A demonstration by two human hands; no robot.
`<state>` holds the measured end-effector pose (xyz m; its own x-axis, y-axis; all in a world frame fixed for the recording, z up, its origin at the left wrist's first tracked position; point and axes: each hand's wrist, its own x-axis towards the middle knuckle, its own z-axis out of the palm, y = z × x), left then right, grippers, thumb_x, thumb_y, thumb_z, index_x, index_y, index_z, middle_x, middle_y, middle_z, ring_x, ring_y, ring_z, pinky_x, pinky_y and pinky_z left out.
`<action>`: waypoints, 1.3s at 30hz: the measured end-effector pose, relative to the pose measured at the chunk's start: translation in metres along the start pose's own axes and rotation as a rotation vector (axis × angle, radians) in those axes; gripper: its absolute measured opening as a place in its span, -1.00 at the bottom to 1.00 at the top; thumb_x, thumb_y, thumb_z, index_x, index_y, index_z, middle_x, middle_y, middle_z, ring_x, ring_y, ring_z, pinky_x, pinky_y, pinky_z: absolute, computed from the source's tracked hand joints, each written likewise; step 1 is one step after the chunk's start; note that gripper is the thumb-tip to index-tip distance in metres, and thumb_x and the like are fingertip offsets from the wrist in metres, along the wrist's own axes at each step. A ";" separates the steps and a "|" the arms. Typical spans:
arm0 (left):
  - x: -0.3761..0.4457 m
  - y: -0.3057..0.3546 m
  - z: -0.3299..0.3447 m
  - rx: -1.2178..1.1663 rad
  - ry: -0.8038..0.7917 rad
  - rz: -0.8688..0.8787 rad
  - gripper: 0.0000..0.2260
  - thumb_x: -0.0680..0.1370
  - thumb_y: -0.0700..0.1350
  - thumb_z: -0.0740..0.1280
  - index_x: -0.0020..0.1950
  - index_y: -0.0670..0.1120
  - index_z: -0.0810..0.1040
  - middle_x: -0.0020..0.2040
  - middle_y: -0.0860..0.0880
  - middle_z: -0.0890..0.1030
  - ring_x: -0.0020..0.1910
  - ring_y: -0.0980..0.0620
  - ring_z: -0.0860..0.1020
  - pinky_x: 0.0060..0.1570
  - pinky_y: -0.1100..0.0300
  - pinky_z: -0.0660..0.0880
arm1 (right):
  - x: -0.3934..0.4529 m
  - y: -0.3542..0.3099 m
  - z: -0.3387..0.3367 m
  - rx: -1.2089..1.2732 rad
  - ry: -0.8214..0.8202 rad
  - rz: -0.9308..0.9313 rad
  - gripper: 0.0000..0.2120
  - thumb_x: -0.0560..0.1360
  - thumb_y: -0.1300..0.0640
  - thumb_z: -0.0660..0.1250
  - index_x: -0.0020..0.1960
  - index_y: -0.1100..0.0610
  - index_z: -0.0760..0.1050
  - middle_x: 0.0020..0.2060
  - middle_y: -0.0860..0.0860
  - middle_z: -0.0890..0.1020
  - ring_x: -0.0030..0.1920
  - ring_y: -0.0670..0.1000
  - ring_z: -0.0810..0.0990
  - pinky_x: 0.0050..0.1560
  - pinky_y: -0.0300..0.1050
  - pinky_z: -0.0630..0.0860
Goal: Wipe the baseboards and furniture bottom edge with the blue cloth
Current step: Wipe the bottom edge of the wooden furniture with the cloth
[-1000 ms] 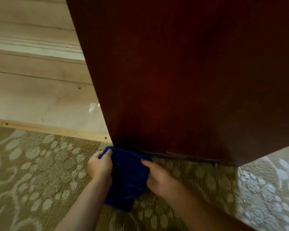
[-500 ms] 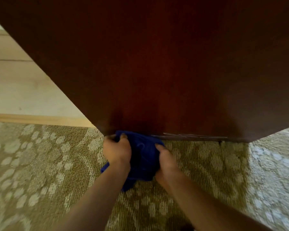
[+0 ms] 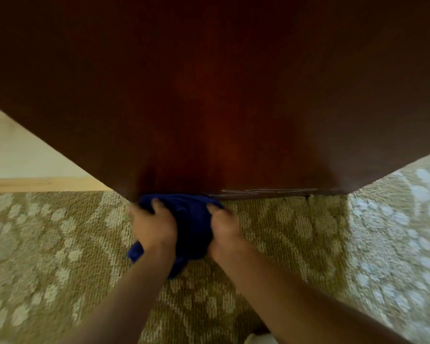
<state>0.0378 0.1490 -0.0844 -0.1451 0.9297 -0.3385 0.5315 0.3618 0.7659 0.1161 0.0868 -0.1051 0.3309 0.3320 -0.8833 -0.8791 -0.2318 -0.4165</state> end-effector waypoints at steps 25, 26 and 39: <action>0.027 0.027 -0.054 -0.602 -0.084 -0.042 -0.91 0.52 -0.08 0.24 -0.12 -0.06 0.50 -0.21 -0.07 0.54 -0.27 -0.08 0.52 -0.31 0.03 0.43 | -0.062 -0.024 0.048 -0.002 -0.207 -0.086 -0.79 0.56 0.09 0.29 0.17 0.04 0.38 0.10 0.06 0.56 0.09 0.13 0.58 0.23 0.12 0.53; 0.029 0.024 -0.053 -0.613 -0.057 -0.005 -0.89 0.47 -0.05 0.26 -0.09 -0.06 0.49 -0.19 -0.09 0.52 -0.23 -0.09 0.49 -0.27 -0.02 0.40 | -0.060 -0.021 0.047 0.000 -0.194 -0.105 -0.86 0.57 0.09 0.28 0.11 -0.02 0.40 0.07 0.05 0.56 0.07 0.12 0.58 0.23 0.13 0.53; 0.009 0.025 -0.047 -0.719 -0.328 -0.181 -0.74 0.58 -0.13 0.25 0.23 -0.14 0.53 0.08 -0.10 0.66 -0.03 -0.09 0.67 -0.16 0.08 0.59 | -0.031 -0.021 0.034 0.089 -0.062 -0.094 -0.63 0.51 0.14 0.30 0.31 0.07 0.44 0.15 0.13 0.62 0.08 0.21 0.63 0.16 0.22 0.56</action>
<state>0.0108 0.1694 -0.0429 0.1336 0.8253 -0.5487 -0.1598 0.5643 0.8099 0.1124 0.1120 -0.0616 0.3941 0.4048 -0.8251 -0.8731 -0.1156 -0.4737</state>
